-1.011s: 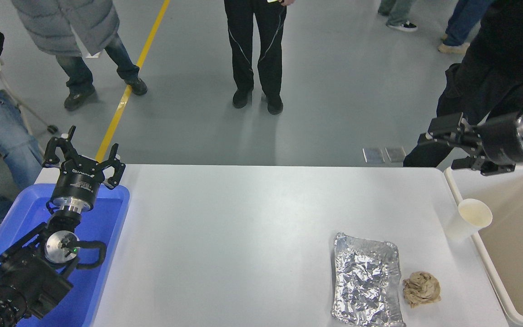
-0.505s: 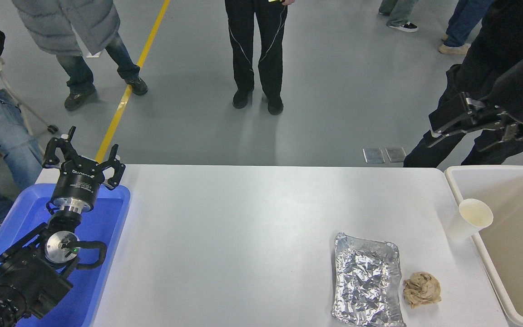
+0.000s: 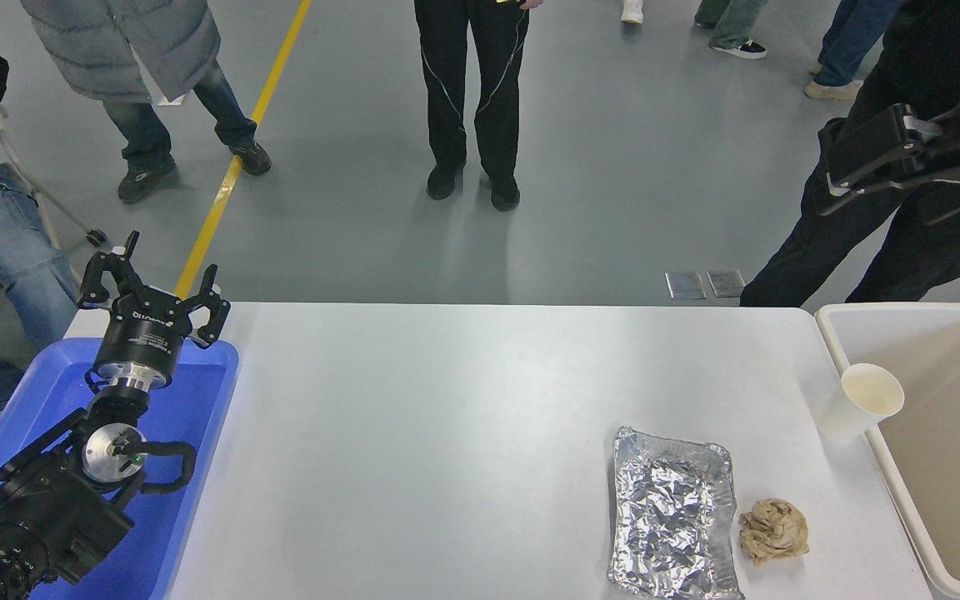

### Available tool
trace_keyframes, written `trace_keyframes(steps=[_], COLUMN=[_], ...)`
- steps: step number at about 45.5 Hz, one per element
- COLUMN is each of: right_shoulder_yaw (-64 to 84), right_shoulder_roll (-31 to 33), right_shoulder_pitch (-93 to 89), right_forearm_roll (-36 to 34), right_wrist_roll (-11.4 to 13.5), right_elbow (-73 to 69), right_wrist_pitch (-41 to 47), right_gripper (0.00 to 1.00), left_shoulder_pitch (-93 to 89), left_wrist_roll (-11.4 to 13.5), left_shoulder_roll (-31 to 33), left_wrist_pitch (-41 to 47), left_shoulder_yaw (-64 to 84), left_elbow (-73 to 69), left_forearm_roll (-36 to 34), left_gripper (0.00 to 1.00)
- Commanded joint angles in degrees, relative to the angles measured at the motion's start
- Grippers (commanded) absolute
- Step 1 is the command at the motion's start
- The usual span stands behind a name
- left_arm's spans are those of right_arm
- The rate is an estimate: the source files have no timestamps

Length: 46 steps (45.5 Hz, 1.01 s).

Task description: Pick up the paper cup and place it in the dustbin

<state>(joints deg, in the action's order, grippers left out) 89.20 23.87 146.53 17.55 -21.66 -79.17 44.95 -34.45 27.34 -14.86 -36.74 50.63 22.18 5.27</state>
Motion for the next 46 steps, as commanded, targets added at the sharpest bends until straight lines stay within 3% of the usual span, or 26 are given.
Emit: trace_keyframes(steps=[1, 8, 18, 21, 26, 29, 46], right_shoulder_yaw=[1.2, 1.5, -1.5, -3.5, -6.9, -8.9, -19.0], right_shoulder_roll=[2.7, 3.8, 7.6, 8.7, 8.2, 8.1, 7.9], right_shoulder_pitch=[-4.4, -15.7, -26.6, -30.2, -37.8, -41.8, -61.0], right_forearm_roll=[-4.5, -5.0, -4.8, -4.4, -4.3, -4.3, -5.1], right_wrist_roll=[0.2, 0.3, 0.6, 2.9, 11.0, 13.6, 14.5], right_elbow=[0.9, 6.2, 9.3, 10.6, 14.3, 15.7, 27.8], right_wrist_pitch=[0.0, 0.0, -18.8, -21.9, -23.5, -23.6, -23.6], right_gripper=[1.00, 0.98, 0.99, 0.99, 0.99, 0.99, 0.99], left_shoulder_pitch=[0.0, 0.0, 0.0, 0.0, 0.0, 0.0, 0.0], left_wrist_roll=[0.0, 0.0, 0.1, 0.1, 0.1, 0.0, 0.1], left_shoulder_roll=[0.0, 0.0, 0.0, 0.0, 0.0, 0.0, 0.0], left_wrist_pitch=[0.0, 0.0, 0.0, 0.0, 0.0, 0.0, 0.0], left_shoulder_yaw=[0.0, 0.0, 0.0, 0.0, 0.0, 0.0, 0.0], left_elbow=[0.1, 0.1, 0.0, 0.1, 0.1, 0.1, 0.1], left_forearm_roll=[0.0, 0.0, 0.0, 0.0, 0.0, 0.0, 0.0], left_gripper=[0.98, 0.98, 0.98, 0.98, 0.98, 0.98, 0.98])
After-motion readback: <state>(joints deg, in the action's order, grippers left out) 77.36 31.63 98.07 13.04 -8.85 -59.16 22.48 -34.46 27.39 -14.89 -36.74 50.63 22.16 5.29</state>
